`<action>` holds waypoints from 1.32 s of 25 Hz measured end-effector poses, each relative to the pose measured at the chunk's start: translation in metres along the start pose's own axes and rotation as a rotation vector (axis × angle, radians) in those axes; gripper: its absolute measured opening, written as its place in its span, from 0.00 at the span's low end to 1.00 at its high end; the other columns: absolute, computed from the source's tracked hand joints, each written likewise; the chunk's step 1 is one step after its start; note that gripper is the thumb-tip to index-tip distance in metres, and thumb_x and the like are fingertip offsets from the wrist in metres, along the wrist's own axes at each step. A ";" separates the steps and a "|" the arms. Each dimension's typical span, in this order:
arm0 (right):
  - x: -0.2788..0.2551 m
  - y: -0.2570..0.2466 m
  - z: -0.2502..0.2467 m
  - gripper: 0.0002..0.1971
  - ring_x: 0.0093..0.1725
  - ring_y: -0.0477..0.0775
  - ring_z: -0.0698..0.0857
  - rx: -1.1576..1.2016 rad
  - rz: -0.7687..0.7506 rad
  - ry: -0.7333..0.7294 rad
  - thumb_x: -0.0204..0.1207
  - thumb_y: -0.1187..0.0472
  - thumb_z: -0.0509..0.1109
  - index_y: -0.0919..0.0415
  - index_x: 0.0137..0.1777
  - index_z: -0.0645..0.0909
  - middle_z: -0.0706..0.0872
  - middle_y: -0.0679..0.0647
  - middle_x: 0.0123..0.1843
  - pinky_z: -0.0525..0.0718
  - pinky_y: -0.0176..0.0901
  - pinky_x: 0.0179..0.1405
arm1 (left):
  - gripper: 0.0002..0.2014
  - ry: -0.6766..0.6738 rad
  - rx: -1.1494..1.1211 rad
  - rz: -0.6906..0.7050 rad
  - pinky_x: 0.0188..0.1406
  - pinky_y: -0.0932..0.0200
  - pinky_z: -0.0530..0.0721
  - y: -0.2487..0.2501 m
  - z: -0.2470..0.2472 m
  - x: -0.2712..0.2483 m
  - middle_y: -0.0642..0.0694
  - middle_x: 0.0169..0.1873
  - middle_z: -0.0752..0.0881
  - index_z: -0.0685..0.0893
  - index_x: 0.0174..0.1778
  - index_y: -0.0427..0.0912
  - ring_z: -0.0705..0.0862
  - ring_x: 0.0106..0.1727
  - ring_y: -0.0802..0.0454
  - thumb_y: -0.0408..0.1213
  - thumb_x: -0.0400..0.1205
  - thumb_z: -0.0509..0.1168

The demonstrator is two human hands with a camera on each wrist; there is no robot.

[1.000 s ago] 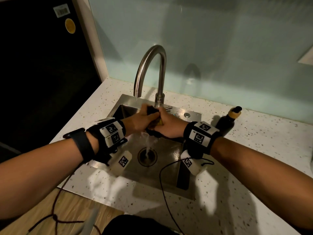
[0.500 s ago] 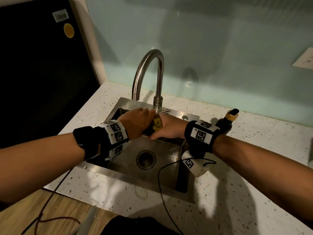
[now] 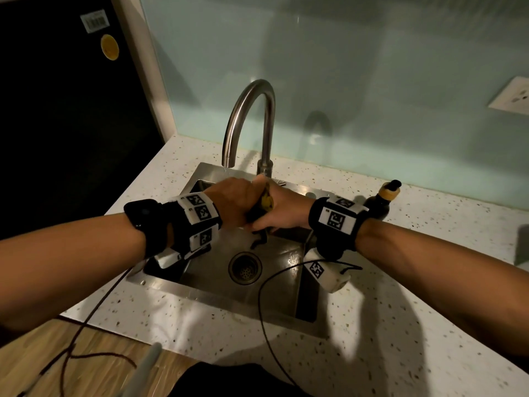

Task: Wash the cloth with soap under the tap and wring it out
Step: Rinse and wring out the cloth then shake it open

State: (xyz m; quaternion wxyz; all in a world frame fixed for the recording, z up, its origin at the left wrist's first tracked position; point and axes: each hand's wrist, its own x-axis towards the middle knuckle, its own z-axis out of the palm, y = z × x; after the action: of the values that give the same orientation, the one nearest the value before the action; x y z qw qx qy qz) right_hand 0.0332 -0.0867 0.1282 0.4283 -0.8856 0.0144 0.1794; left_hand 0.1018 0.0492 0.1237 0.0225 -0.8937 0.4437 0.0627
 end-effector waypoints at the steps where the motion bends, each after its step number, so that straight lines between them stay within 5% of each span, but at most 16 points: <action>1: 0.001 0.000 -0.002 0.34 0.60 0.52 0.83 0.002 0.010 0.027 0.67 0.57 0.83 0.47 0.69 0.70 0.82 0.50 0.62 0.87 0.51 0.57 | 0.28 0.005 -0.027 0.010 0.39 0.54 0.84 -0.001 -0.002 -0.001 0.45 0.45 0.86 0.68 0.68 0.40 0.85 0.41 0.48 0.44 0.78 0.72; 5: -0.003 0.000 -0.007 0.10 0.49 0.51 0.84 -0.242 -0.032 0.078 0.79 0.55 0.73 0.54 0.57 0.80 0.86 0.51 0.50 0.76 0.34 0.43 | 0.36 0.092 -0.234 0.189 0.43 0.55 0.89 -0.011 -0.005 -0.004 0.45 0.50 0.85 0.67 0.72 0.42 0.85 0.43 0.52 0.50 0.74 0.75; 7: -0.003 0.001 -0.008 0.04 0.46 0.54 0.83 -0.282 -0.005 0.095 0.82 0.61 0.67 0.58 0.54 0.80 0.85 0.56 0.49 0.74 0.34 0.36 | 0.47 0.161 0.024 0.216 0.47 0.49 0.90 -0.015 -0.002 -0.007 0.40 0.61 0.80 0.59 0.81 0.46 0.85 0.50 0.47 0.58 0.72 0.74; 9: -0.003 0.000 -0.010 0.04 0.46 0.54 0.84 -0.117 0.071 0.089 0.82 0.64 0.65 0.58 0.54 0.80 0.86 0.59 0.51 0.80 0.37 0.41 | 0.54 0.236 0.353 0.218 0.49 0.46 0.89 -0.017 0.003 -0.012 0.35 0.70 0.73 0.51 0.84 0.50 0.82 0.57 0.42 0.62 0.69 0.74; 11: -0.003 -0.002 -0.009 0.08 0.51 0.56 0.87 0.255 0.144 0.018 0.81 0.64 0.68 0.59 0.59 0.80 0.88 0.59 0.53 0.86 0.45 0.48 | 0.50 0.279 0.491 0.273 0.51 0.46 0.88 -0.013 0.002 -0.015 0.32 0.71 0.74 0.51 0.86 0.47 0.82 0.59 0.41 0.54 0.74 0.73; 13: -0.003 -0.003 -0.006 0.11 0.50 0.54 0.88 0.428 0.163 -0.058 0.80 0.64 0.71 0.60 0.60 0.80 0.88 0.57 0.51 0.85 0.44 0.43 | 0.38 0.234 0.513 0.266 0.50 0.51 0.88 -0.010 -0.007 -0.015 0.34 0.66 0.78 0.52 0.86 0.42 0.83 0.58 0.42 0.42 0.83 0.64; 15: -0.005 -0.004 -0.006 0.06 0.46 0.50 0.87 0.194 0.101 -0.067 0.81 0.61 0.70 0.55 0.56 0.79 0.87 0.53 0.48 0.83 0.39 0.42 | 0.27 0.124 0.523 0.197 0.51 0.53 0.87 -0.008 -0.016 -0.012 0.37 0.62 0.81 0.56 0.80 0.37 0.85 0.58 0.44 0.39 0.87 0.55; 17: -0.005 -0.006 -0.006 0.05 0.47 0.51 0.86 -0.164 -0.016 -0.027 0.83 0.57 0.68 0.51 0.56 0.77 0.87 0.52 0.49 0.83 0.42 0.46 | 0.18 0.021 0.595 0.190 0.47 0.54 0.88 -0.007 -0.022 -0.011 0.40 0.51 0.82 0.56 0.69 0.35 0.87 0.48 0.46 0.39 0.88 0.52; 20: -0.006 -0.006 -0.007 0.07 0.42 0.55 0.85 -0.409 -0.107 0.067 0.82 0.62 0.67 0.53 0.54 0.72 0.84 0.55 0.44 0.79 0.41 0.36 | 0.15 -0.036 0.334 0.013 0.37 0.56 0.81 -0.015 -0.028 -0.014 0.42 0.40 0.80 0.68 0.67 0.37 0.79 0.36 0.49 0.41 0.87 0.57; 24: -0.013 0.001 -0.010 0.09 0.32 0.45 0.72 -0.797 -0.212 0.188 0.81 0.67 0.64 0.56 0.55 0.67 0.70 0.46 0.37 0.67 0.35 0.31 | 0.12 -0.090 0.125 0.064 0.39 0.55 0.82 -0.019 -0.022 -0.010 0.46 0.41 0.86 0.82 0.56 0.42 0.81 0.37 0.51 0.45 0.83 0.62; 27: -0.014 0.007 -0.012 0.14 0.42 0.49 0.73 -0.939 -0.298 0.184 0.82 0.63 0.61 0.60 0.66 0.69 0.73 0.51 0.49 0.69 0.40 0.41 | 0.09 -0.353 -0.270 0.071 0.37 0.66 0.78 -0.019 -0.023 -0.007 0.52 0.34 0.82 0.81 0.44 0.47 0.80 0.34 0.56 0.45 0.86 0.61; 30: -0.009 0.011 -0.017 0.18 0.53 0.59 0.80 -1.128 -0.371 0.176 0.83 0.61 0.52 0.65 0.71 0.67 0.78 0.63 0.63 0.80 0.45 0.48 | 0.08 -0.485 -0.653 0.050 0.37 0.65 0.77 -0.020 -0.031 -0.011 0.48 0.32 0.81 0.83 0.42 0.48 0.77 0.33 0.53 0.42 0.86 0.63; 33: -0.011 0.009 -0.019 0.12 0.42 0.49 0.78 -0.961 -0.359 0.267 0.81 0.67 0.57 0.63 0.63 0.72 0.77 0.57 0.53 0.77 0.42 0.40 | 0.05 -0.429 -0.712 0.091 0.41 0.62 0.77 -0.024 -0.025 -0.009 0.48 0.35 0.80 0.81 0.46 0.52 0.77 0.35 0.52 0.42 0.86 0.62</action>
State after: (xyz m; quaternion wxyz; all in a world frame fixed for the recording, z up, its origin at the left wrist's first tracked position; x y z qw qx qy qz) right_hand 0.0275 -0.1086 0.1356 -0.0077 -0.9857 -0.1667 -0.0247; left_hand 0.1183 0.0686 0.1491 -0.1986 -0.7919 0.4187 0.3977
